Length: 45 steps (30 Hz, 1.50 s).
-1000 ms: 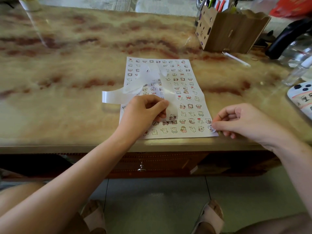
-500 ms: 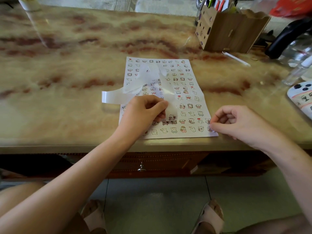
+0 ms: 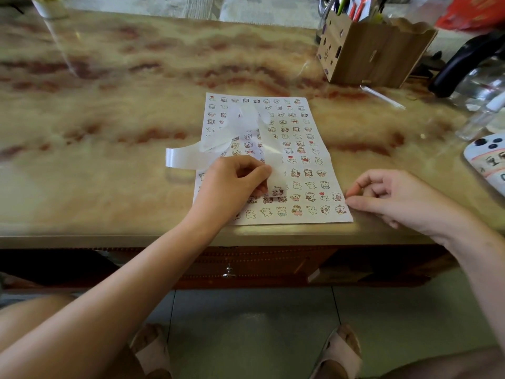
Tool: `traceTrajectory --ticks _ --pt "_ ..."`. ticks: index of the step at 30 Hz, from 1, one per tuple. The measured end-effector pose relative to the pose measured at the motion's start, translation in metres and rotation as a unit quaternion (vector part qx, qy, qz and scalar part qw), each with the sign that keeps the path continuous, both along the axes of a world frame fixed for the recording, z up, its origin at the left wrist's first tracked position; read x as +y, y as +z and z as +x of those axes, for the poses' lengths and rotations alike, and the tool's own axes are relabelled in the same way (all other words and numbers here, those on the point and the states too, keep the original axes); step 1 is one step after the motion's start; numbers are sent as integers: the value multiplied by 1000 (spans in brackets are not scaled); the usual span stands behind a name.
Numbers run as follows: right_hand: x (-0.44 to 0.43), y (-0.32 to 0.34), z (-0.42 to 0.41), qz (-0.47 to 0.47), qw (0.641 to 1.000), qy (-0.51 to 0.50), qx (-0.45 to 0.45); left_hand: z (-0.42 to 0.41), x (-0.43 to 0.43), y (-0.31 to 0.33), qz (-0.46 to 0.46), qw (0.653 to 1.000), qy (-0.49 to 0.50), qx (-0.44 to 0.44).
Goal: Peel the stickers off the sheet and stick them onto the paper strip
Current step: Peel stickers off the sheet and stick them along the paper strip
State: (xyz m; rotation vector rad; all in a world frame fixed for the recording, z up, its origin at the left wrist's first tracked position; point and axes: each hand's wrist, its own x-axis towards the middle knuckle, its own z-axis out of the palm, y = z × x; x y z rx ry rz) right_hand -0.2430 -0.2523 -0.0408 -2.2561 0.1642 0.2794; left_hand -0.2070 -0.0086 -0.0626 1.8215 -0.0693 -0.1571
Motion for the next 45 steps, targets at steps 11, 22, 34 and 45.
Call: traceTrajectory --ticks 11,22,34,45 --pt "2 0 2 -23 999 16 19 -1 -1 1 1 1000 9 3" --pt "14 0 2 -57 998 -27 -19 -1 -1 -1 5 1000 9 -1" --pt "13 3 2 -59 998 -19 -7 -3 -2 1 10 1000 8 -4" --pt "14 5 3 -77 997 -19 6 -3 -1 1 12 1000 7 -6"
